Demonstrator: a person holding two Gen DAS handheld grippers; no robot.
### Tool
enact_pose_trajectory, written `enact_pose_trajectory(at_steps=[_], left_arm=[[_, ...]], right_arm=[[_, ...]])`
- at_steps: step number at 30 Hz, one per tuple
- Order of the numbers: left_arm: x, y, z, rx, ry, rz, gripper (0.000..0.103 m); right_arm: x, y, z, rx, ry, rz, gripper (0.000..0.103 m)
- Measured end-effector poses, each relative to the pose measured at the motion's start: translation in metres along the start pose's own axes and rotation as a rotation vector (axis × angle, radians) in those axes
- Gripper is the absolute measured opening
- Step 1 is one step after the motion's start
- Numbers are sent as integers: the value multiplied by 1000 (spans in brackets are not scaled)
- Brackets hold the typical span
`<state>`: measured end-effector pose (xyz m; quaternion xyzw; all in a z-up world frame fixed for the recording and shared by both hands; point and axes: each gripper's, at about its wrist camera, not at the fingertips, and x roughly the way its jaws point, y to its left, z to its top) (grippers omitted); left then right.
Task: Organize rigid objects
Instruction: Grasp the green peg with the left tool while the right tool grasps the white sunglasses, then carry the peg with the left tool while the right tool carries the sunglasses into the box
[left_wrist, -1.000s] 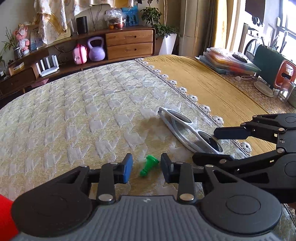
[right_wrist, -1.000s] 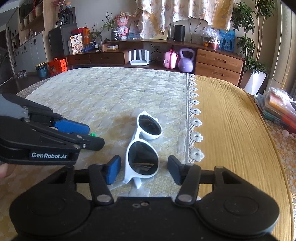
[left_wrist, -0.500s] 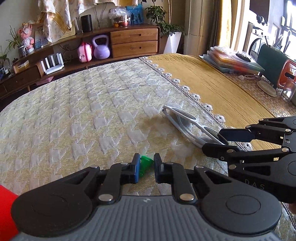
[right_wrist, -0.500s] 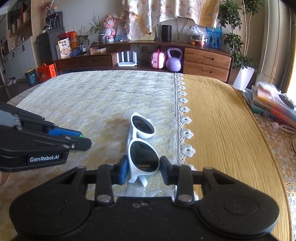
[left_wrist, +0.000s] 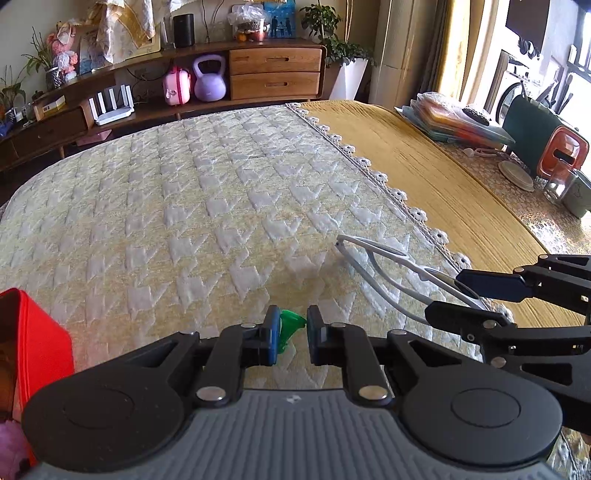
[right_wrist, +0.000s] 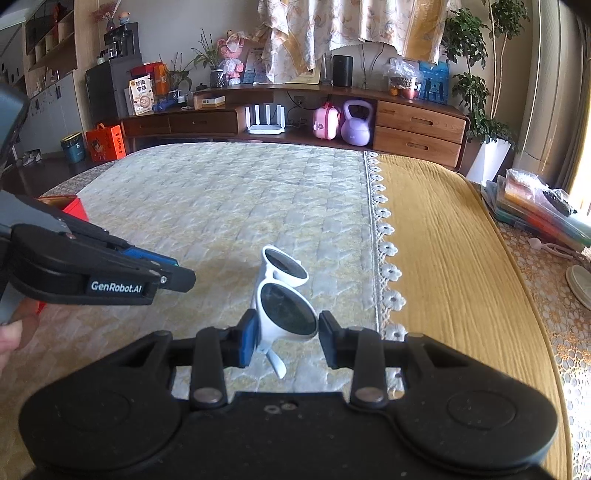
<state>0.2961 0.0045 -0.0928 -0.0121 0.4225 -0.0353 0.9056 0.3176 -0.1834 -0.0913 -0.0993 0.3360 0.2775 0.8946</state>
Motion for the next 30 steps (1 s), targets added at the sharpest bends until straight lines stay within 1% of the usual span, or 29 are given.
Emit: enact_pose_trajectory(at_steps=[9,15,23,30], left_arm=[[-41,16,-30,-69,26,-13,15],[-74,28,-42,-101,21,-18,15],[-120,50,-50,-145,-25,11,15],[-153,76,-51,-166,-70,42,15]], right_arm=[[-46,26,-13,20,-20,13,34],[-70,46,-14,19,-38,31,34],[-99,76,-3,-7,-80,59,34],[-112,108,12,-46,-118,96,34]])
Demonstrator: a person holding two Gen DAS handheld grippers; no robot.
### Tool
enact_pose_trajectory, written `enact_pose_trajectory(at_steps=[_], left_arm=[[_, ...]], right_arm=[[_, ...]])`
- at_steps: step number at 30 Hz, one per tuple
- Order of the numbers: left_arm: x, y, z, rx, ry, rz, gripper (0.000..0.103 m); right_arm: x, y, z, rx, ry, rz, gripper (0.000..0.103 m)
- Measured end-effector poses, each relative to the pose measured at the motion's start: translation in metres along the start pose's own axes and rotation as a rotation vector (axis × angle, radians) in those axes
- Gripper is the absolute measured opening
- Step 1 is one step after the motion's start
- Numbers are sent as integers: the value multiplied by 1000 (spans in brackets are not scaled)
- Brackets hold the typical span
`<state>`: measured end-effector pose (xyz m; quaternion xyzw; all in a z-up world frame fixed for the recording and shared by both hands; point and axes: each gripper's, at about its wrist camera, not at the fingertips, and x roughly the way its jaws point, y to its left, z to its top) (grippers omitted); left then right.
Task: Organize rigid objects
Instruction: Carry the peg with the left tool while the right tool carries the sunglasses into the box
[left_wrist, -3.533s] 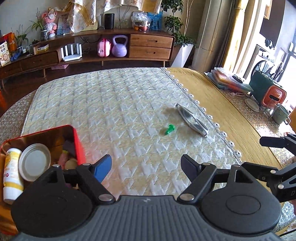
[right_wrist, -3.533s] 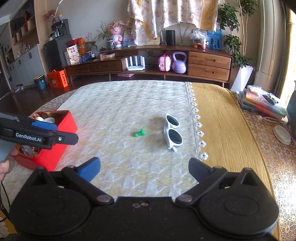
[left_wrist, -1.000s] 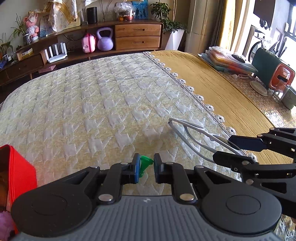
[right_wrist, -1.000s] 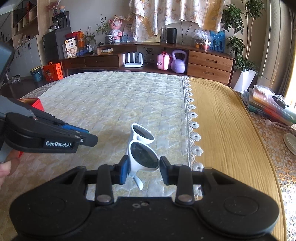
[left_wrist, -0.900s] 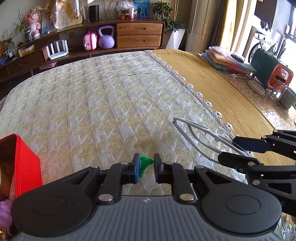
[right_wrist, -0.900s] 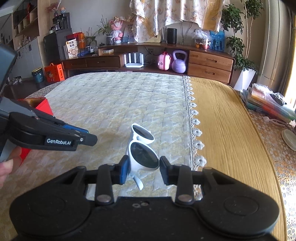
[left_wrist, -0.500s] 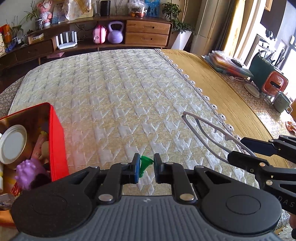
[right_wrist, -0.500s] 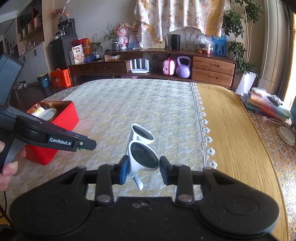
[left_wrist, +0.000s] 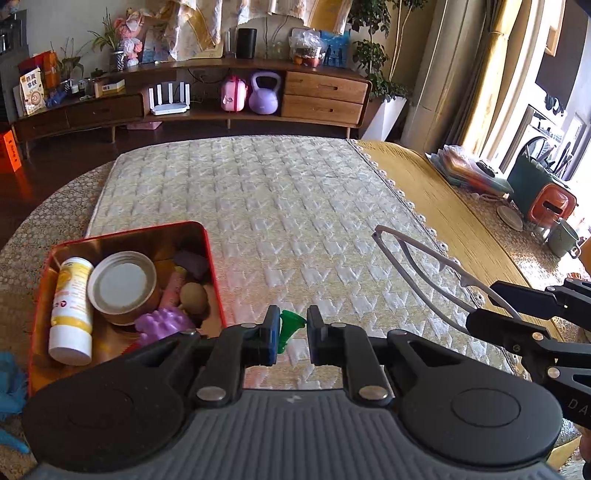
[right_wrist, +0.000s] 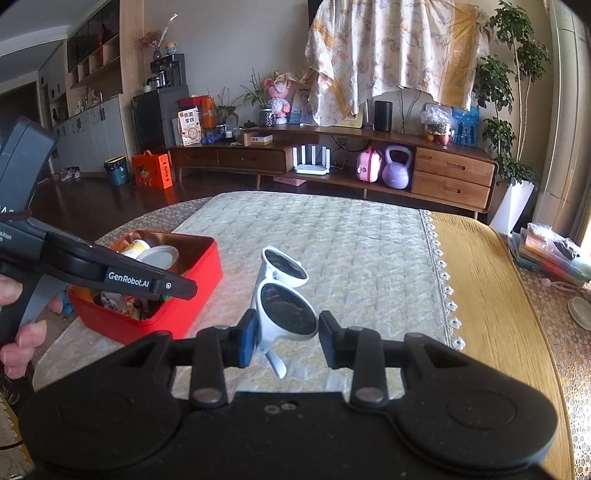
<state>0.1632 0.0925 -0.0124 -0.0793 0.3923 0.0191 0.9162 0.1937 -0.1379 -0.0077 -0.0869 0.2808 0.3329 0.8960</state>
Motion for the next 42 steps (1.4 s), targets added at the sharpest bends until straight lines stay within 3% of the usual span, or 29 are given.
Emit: enact_pose_trajectory(at_steps=[13,23,35,42], left_arm=[[-26,66,-9,-27,-4,60,15],[-16,118,-16,-70,37,128,15],[17,133,-17,-53,85,152,15],[38,129,-16,-20,122,149,15]], right_arm=[[25,70,27,-76,-26,84,34],[71,109,38,-137,0,79,34],[132,141,37,-229,66,41,34],[144,145,27,-266,93,28,35]])
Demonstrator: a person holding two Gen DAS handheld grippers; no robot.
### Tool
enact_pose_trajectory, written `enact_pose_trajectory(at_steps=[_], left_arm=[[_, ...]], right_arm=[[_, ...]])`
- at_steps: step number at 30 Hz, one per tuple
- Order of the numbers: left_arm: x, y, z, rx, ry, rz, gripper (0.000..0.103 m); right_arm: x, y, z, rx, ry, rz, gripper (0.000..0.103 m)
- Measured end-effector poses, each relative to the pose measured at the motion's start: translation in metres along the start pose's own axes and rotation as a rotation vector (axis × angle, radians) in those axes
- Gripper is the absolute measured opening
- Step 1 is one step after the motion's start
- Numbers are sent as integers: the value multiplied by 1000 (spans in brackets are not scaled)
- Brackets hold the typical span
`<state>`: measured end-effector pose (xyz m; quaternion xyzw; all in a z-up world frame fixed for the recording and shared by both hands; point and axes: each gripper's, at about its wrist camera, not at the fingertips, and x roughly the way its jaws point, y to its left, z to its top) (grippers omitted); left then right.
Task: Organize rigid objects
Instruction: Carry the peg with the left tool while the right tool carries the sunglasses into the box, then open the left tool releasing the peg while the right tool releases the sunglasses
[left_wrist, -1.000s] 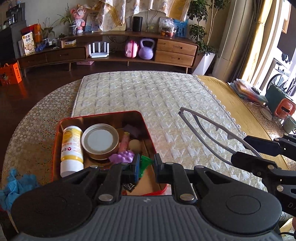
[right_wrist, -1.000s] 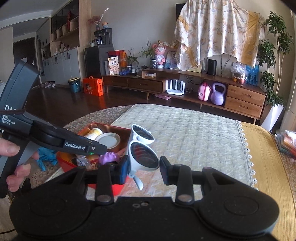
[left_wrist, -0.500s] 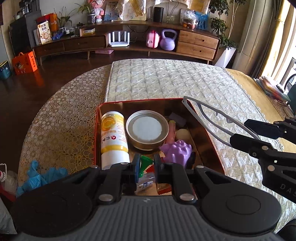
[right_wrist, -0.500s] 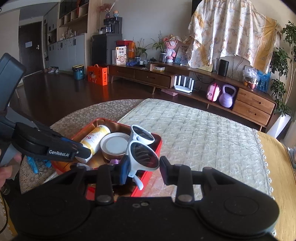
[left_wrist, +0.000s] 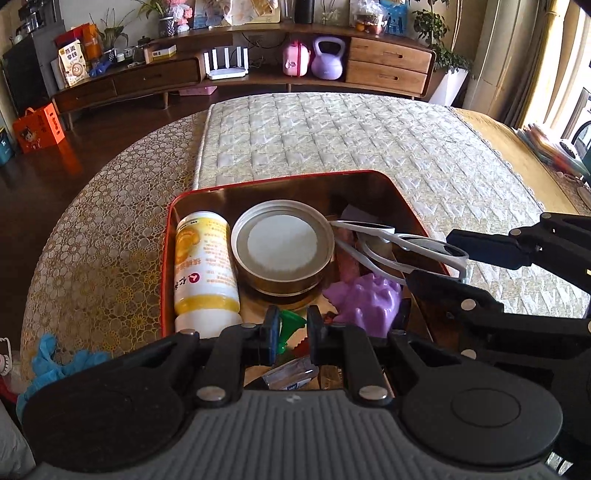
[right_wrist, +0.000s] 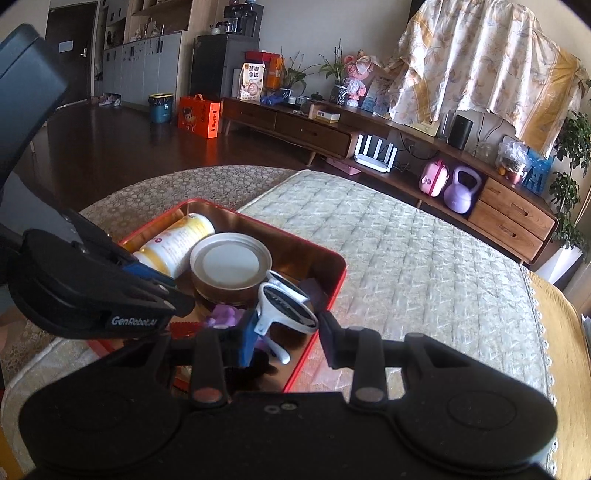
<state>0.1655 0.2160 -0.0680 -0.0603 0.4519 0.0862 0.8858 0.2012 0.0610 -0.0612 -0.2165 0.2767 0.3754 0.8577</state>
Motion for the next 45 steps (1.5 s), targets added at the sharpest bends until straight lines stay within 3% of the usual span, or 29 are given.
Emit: enact_pose_trajectory(at_steps=[13,21,30,34,38,45], left_arm=[[29,11,4,-66,79,-5,15],[27,14,4,-93,79,-6,15],[0,14,-1,-105,23,-18,18],[-15,14,-6,-104,-8,-8,35],[-35,11,-11,-87,-61,-3,69],[-66,5,-21,-70,-118,-18,70]], right_arm=[[-3,-3,-8,31,27,42,36],[-17,-8,-11,95,38,82,40],[-33,-15,-14,140,34,106,48],[-42,-17,-13,156,27,117,50],[-53,-15,-12,148,21,121,55],[-75,-14,-9,157,-9,139,66]])
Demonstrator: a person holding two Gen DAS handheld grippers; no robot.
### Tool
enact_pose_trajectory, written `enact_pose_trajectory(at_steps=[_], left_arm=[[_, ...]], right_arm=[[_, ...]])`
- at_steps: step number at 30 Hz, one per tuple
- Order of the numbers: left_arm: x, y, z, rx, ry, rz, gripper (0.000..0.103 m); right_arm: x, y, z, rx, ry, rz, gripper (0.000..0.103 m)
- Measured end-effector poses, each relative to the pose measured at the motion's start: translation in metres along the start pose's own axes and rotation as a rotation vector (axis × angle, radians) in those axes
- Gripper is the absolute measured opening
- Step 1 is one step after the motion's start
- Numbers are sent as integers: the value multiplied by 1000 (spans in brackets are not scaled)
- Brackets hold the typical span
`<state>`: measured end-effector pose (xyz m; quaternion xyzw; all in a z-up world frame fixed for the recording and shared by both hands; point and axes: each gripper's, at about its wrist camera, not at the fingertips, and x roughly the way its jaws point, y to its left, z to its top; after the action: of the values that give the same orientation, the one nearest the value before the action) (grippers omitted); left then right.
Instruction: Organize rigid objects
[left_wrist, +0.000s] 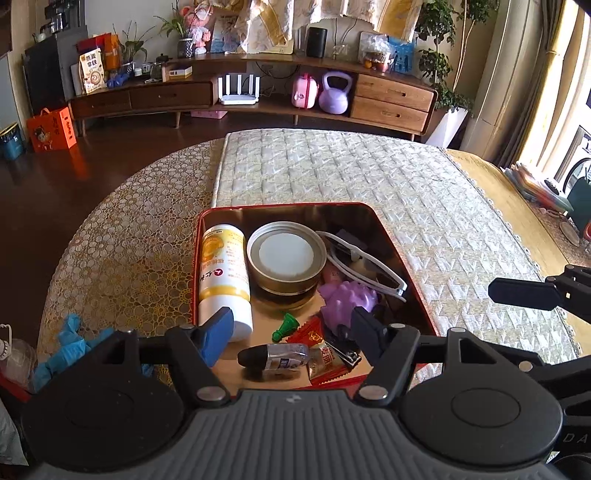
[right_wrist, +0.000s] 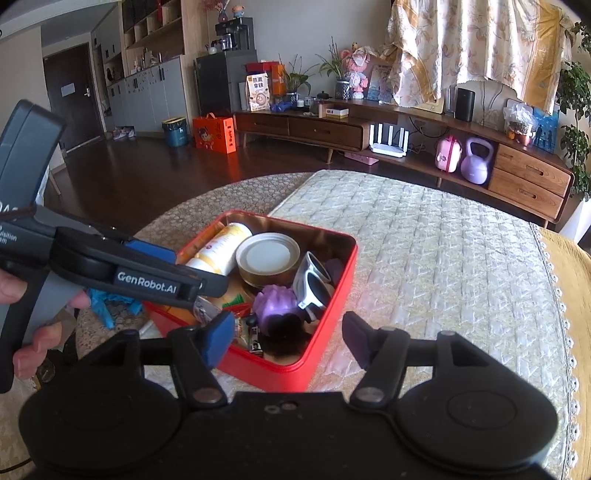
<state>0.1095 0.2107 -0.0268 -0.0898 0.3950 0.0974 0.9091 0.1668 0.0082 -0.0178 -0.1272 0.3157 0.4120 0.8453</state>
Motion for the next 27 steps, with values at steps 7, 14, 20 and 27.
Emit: enact_pose_trajectory(at_steps=[7,14,20,27], left_arm=[[-27,-5,-13,6,-56,0,79],[-52,-12,-24,6,-107,14,83],[-67,-19,-33,6,-129,30,84],[-76,-27,-41,1,-140,20,100]], right_arm=[[-22,4,1,9,-44,21,82],[-44,3,-3,22,-99,36,94],[-64,-5,-11,46,-154,43,103],[-80,-9,-23,64,-193,29,103]])
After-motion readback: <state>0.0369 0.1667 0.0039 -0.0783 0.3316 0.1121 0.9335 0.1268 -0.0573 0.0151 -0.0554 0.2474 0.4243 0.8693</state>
